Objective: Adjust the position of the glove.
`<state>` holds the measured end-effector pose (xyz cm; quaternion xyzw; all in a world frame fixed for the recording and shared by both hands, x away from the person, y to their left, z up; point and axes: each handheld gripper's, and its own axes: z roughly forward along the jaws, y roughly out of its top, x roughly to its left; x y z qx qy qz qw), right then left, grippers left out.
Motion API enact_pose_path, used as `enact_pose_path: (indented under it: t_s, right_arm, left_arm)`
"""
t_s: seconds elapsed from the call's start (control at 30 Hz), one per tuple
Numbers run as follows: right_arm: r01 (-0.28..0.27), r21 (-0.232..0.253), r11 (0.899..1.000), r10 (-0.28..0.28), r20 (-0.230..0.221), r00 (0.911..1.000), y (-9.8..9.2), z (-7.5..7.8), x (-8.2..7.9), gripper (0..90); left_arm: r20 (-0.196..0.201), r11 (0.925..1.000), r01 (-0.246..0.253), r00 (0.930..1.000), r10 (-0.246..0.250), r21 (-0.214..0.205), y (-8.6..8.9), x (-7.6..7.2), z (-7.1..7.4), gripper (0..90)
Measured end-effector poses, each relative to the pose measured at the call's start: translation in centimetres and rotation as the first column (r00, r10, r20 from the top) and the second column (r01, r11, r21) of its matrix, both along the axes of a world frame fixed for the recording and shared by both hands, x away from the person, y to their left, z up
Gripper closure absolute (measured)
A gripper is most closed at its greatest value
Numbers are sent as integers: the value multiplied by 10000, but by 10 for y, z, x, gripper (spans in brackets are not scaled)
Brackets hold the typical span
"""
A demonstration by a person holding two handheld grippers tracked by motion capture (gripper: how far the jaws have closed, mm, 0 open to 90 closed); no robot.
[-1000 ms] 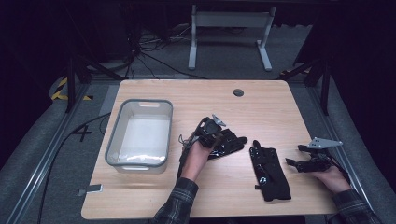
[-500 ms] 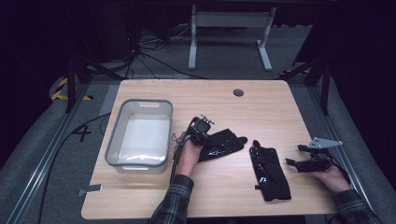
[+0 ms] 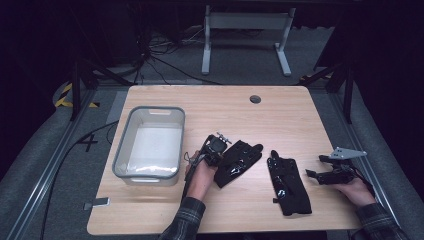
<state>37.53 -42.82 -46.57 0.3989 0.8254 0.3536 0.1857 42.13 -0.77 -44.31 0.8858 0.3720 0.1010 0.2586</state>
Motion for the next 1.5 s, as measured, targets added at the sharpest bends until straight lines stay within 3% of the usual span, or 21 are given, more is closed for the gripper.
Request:
enact_pose_path:
  t_s: [0.33,0.6,0.77,0.83,0.87,0.93,1.03,1.17,1.4,1.43,1.5]
  right_arm:
    - [1,0,10000,-1,2,10000,0,0,0,138]
    - [0,-2,10000,0,6,10000,0,0,0,138]
    - [2,-4,10000,-2,7,10000,0,0,0,138]
    - [1,-3,10000,-1,4,10000,0,0,0,138]
    - [6,-3,10000,-6,6,10000,0,0,0,138]
    - [3,-4,10000,-3,9,10000,0,0,0,138]
    - [4,2,10000,-4,9,10000,0,0,0,138]
    - [4,1,10000,-4,9,10000,0,0,0,138]
    - [-28,3,10000,28,20,10000,0,0,0,147]
    - [-40,-15,10000,40,34,10000,0,0,0,152]
    - [-86,-49,10000,86,-40,10000,1,1,0,182]
  left_arm:
    - [-102,9971,733,9972,-735,-212,0,-36,-1,898]
    - [-91,9940,1035,9945,-1039,-356,1,-54,-3,899]
    - [-259,9895,1266,9914,-1286,-692,0,-66,-5,899]
    - [-291,9850,1479,9881,-1510,-888,-2,-72,-6,899]
    - [-408,9788,1708,9835,-1763,-1135,-5,-76,-7,899]
    - [-368,9756,1819,9815,-1877,-1233,-7,-80,-8,898]
    - [-386,9722,1995,9779,-2055,-1229,-9,-81,-7,898]
    - [-299,9718,1922,9797,-1980,-1368,-6,-80,-6,894]
    - [-177,9725,1820,9823,-1865,-1457,0,-77,-4,761]
    - [-97,9746,1676,9852,-1710,-1486,2,-77,-3,761]
    - [-42,9759,1572,9872,-1597,-1513,5,-75,-2,675]
